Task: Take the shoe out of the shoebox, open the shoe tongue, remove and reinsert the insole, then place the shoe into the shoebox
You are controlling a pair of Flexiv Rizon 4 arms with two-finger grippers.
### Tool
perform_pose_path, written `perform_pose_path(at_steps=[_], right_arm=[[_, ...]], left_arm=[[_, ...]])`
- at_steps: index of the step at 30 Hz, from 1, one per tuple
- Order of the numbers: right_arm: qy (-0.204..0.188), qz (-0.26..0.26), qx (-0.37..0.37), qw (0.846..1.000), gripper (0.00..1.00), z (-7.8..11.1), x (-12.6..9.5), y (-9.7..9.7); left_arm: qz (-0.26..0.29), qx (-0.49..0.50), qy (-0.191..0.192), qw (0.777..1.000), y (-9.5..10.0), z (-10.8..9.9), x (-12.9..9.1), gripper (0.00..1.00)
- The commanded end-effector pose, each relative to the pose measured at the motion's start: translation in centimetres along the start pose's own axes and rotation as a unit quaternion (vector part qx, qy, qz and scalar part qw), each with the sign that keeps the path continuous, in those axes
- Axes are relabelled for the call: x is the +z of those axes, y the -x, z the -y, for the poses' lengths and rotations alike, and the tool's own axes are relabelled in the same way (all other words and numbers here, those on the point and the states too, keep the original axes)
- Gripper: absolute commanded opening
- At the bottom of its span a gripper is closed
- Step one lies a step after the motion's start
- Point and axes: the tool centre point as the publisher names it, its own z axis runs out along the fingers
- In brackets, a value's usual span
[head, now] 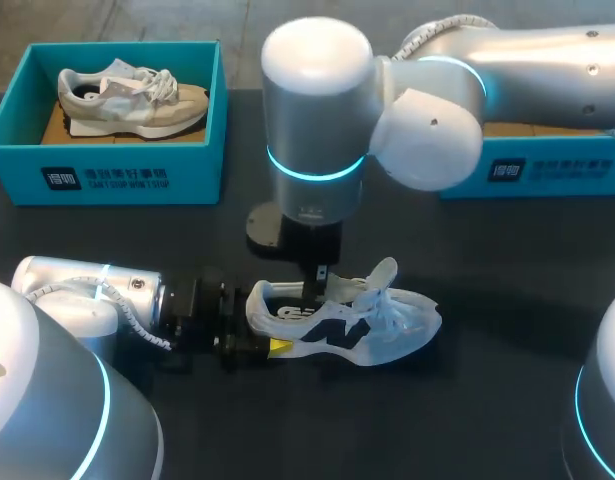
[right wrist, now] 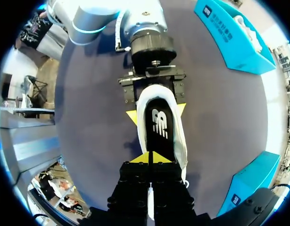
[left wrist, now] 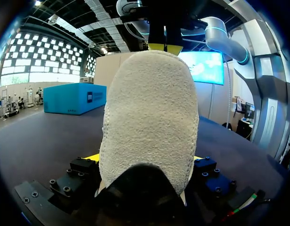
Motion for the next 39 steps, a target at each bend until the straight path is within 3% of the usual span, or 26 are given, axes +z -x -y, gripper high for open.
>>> perform_pose_path(at_steps=[1, 8, 18, 28, 39], right_arm=[[0.005, 0.005, -0.011, 1.0, 0.0, 0.8, 0.5, -0.1], [0.014, 0.026, -0.03, 0.999, 0.0, 0.9, 2.0, 0.1], [0.004, 0.032, -0.05, 0.998, 0.0, -0.5, 2.3, 0.4], [-0.004, 0.04, -0.068, 0.997, 0.0, -2.2, 1.0, 0.2], [-0.004, 0.034, -0.077, 0.996, 0.0, -2.9, 3.2, 1.4]], left_arm=[[-0.001, 0.0, 0.001, 1.0, 0.1, 0.0, -0.1, 0.0], [-0.001, 0.0, 0.001, 1.0, 0.1, 0.0, -0.1, 0.0], [-0.001, 0.0, 0.001, 1.0, 0.1, 0.0, -0.1, 0.0], [-0.001, 0.0, 0.001, 1.0, 0.1, 0.0, -0.1, 0.0], [-0.001, 0.0, 0.001, 1.0, 0.1, 0.0, -0.1, 0.0]])
